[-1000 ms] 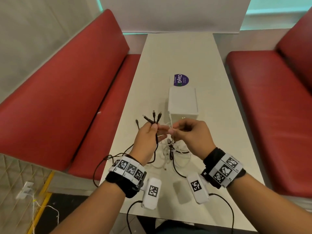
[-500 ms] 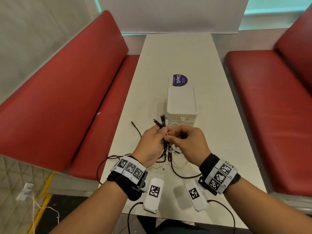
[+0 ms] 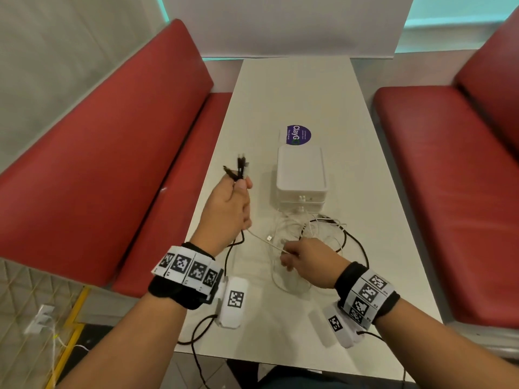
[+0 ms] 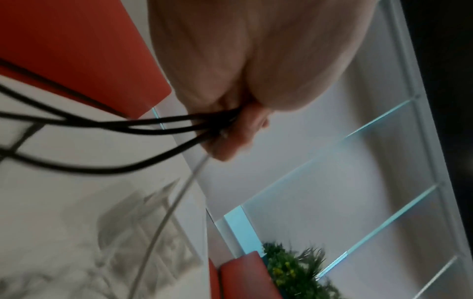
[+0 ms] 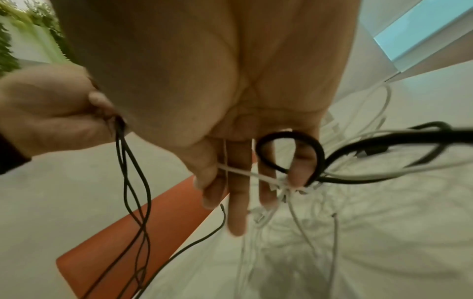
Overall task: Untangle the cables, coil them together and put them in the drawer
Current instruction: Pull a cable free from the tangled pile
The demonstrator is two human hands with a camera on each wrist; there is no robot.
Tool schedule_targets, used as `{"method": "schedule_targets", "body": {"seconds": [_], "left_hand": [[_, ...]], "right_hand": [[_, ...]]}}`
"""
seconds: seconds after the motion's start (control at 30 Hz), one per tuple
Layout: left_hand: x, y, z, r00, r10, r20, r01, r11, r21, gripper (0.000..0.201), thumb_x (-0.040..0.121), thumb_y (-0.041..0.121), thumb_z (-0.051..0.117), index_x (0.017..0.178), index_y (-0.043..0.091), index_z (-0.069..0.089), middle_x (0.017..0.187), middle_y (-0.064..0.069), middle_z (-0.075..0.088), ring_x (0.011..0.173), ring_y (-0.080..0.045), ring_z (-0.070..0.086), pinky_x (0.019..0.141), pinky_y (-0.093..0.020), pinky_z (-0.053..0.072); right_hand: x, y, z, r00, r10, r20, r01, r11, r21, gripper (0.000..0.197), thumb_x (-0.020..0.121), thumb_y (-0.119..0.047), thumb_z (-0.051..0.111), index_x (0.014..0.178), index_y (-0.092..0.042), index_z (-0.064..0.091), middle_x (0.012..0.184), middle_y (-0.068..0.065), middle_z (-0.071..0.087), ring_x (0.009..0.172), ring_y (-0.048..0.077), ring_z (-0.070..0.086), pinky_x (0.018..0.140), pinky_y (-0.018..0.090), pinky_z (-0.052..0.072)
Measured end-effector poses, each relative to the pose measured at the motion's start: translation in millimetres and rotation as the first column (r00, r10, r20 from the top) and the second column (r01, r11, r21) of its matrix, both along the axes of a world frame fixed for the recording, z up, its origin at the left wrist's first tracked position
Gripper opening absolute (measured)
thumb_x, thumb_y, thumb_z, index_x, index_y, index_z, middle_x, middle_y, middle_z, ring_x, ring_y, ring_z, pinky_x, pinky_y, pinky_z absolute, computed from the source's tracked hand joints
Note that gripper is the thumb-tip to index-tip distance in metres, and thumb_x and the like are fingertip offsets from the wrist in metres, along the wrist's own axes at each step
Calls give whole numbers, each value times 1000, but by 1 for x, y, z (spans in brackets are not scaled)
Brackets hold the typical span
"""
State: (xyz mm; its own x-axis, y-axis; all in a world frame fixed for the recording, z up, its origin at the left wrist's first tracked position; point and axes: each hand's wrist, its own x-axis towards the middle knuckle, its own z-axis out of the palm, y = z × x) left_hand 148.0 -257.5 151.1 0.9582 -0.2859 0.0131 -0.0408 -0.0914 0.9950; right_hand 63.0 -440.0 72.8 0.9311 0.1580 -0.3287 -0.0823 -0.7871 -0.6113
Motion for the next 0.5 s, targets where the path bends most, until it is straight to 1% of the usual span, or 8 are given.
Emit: {"method": "schedule_targets", "body": {"seconds": [0.07,0.17,0.23,0.27,0.3,0.33,0.43,0.5], "left_hand": [[5,10,0,989,-117,95,84,950,301,17,107,26,41,98,22,55,63,14,47,53,-7,39,54,-30,36],[-1,17,-4,924,-374,80,217,684,696,21,101,38,54,100,19,46,82,10,57,62,-5,49,59,-29,36],[-8,18,-10,877,-478,41,239,509,827,27,97,46,59,92,26,41,91,12,64,61,-2,51,58,-25,35],[-10,17,-14,863,-504,24,241,454,857,29,95,46,62,87,29,39,91,13,67,59,-1,51,58,-24,34],[-12,18,-16,861,-509,15,245,440,864,31,94,44,64,83,31,39,86,14,70,59,0,52,58,-24,35],[-12,18,-16,872,-489,11,253,468,847,31,93,42,67,81,30,41,80,14,71,61,0,55,59,-24,35],[-6,25,-8,941,-329,83,178,687,704,23,88,34,75,82,21,57,73,18,69,66,7,55,62,-19,34],[-2,29,-8,955,-275,114,133,737,663,24,85,32,78,81,16,60,78,20,67,70,2,55,66,-23,38]], "right_hand": [[-1,-3,-3,994,-15,107,23,997,-69,22,102,-30,51,88,-26,68,79,-15,61,98,14,49,94,48,42],[2,-9,1,906,-68,417,112,990,-81,17,98,-36,61,90,-28,73,88,-16,56,104,17,40,90,40,33],[2,-12,6,824,-45,565,114,990,-88,18,96,-43,63,89,-30,73,85,-17,53,100,17,39,85,37,30],[3,-14,7,803,-23,595,106,989,-105,19,96,-45,63,88,-30,72,82,-17,52,98,17,39,83,37,31],[2,-15,8,800,3,599,101,985,-141,22,96,-47,61,86,-30,71,79,-18,52,96,17,40,82,38,32],[2,-17,7,815,26,579,104,976,-191,27,97,-51,58,83,-31,68,76,-18,53,94,17,41,83,39,32],[-1,-20,-1,874,44,483,127,940,-316,44,99,-61,44,71,-29,56,71,-17,57,95,15,43,86,37,24],[-3,-18,-4,892,71,447,130,906,-403,44,102,-56,39,77,-27,62,77,-14,64,102,18,47,88,38,23]]}}
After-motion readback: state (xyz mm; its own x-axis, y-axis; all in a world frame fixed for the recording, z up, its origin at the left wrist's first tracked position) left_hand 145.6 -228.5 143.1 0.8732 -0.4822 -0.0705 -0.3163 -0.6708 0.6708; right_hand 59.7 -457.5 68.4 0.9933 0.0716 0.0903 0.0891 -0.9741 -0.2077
